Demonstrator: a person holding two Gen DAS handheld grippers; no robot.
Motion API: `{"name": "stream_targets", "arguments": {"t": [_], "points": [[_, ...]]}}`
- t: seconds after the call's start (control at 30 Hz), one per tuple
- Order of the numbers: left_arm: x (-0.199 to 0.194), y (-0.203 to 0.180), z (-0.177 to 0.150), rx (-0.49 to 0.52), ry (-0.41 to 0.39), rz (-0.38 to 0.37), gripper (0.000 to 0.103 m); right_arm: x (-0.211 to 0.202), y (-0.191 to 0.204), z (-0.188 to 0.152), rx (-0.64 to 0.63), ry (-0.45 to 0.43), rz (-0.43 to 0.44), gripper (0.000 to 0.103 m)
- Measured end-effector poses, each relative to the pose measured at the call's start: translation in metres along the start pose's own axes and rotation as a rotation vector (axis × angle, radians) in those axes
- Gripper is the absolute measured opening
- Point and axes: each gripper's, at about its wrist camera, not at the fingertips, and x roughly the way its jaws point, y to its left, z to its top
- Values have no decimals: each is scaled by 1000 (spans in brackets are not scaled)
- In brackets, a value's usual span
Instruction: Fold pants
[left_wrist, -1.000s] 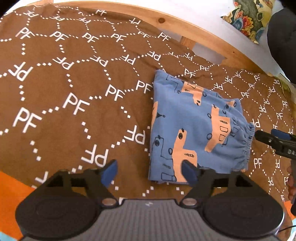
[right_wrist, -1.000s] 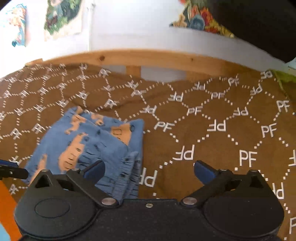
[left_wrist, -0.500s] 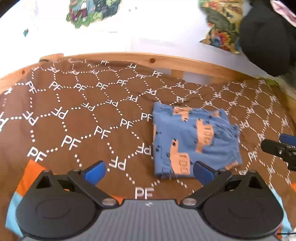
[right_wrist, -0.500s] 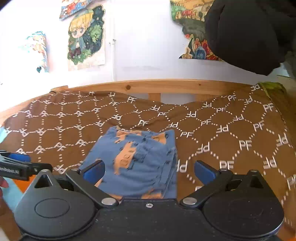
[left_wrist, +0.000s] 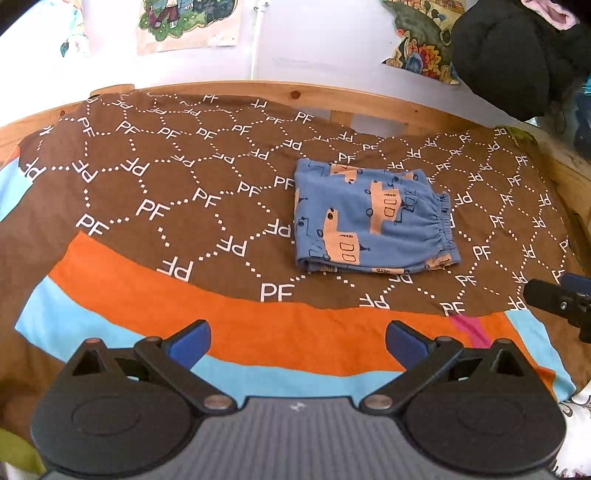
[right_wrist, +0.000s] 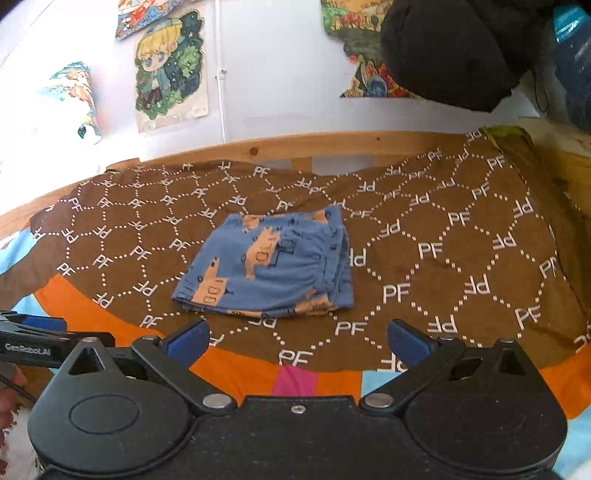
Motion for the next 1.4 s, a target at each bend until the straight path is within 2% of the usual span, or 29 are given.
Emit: {"name": "stream_targets", "arguments": {"t": [0.63,0.87,1.1,1.4], "points": [[3,4,-4,-12,31,31,103,9,-6,-10,35,43,3,102],[9,3,-5,-4,94,64,103,10,-5,-11,28,43,5,102],[1,2,-4,17,56,61,103,9,-5,-11,25,45,10,102],[2,-1,-4,39,65,69,103,9,-3,-11,21,46,12,102]]}}
